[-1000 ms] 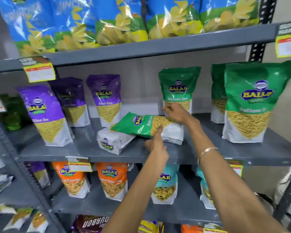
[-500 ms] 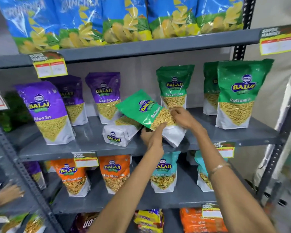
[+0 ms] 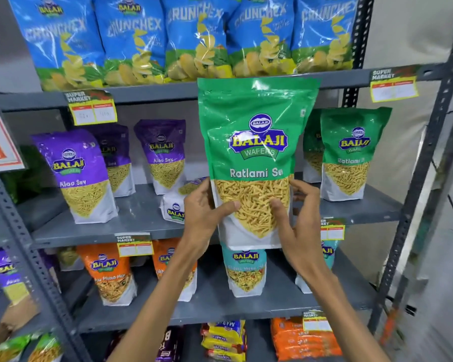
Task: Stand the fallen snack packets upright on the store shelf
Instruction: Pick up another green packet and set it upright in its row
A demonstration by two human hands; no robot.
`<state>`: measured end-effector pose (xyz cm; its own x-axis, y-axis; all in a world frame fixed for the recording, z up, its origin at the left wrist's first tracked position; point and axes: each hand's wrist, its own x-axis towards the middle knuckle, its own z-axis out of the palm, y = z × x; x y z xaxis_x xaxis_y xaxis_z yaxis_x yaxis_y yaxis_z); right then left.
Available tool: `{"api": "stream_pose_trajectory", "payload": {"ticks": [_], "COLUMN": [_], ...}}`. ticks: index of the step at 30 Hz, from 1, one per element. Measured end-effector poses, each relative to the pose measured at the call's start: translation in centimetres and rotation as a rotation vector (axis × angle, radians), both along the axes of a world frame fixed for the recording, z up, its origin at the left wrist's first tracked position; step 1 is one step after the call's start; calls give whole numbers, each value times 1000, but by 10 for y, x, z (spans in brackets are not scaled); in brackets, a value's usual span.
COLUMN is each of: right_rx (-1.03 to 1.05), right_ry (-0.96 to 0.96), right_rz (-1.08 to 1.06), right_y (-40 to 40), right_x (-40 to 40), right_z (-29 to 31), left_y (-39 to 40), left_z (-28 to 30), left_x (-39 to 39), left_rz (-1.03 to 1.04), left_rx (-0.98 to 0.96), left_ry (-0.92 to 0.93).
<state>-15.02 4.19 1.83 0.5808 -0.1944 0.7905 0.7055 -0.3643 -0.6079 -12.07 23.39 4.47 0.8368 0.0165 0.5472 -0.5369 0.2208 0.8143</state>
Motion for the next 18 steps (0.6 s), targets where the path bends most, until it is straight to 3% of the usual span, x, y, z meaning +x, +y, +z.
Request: {"api": "stream_pose_trajectory", "payload": {"ticks": [9,18], "right_rx": [-33,-37], "right_ry": [-80,168], "right_rz": [-78,37], "right_y": [-8,-46], "right_x": [-1,70], "right_z": [-3,-20], "left_y": [-6,-45], "left_z": [-1,-22], "left_x": [1,71], "left_rz": [-35,24], "left_rx": [30,123], "left_ry": [-27,29]}}
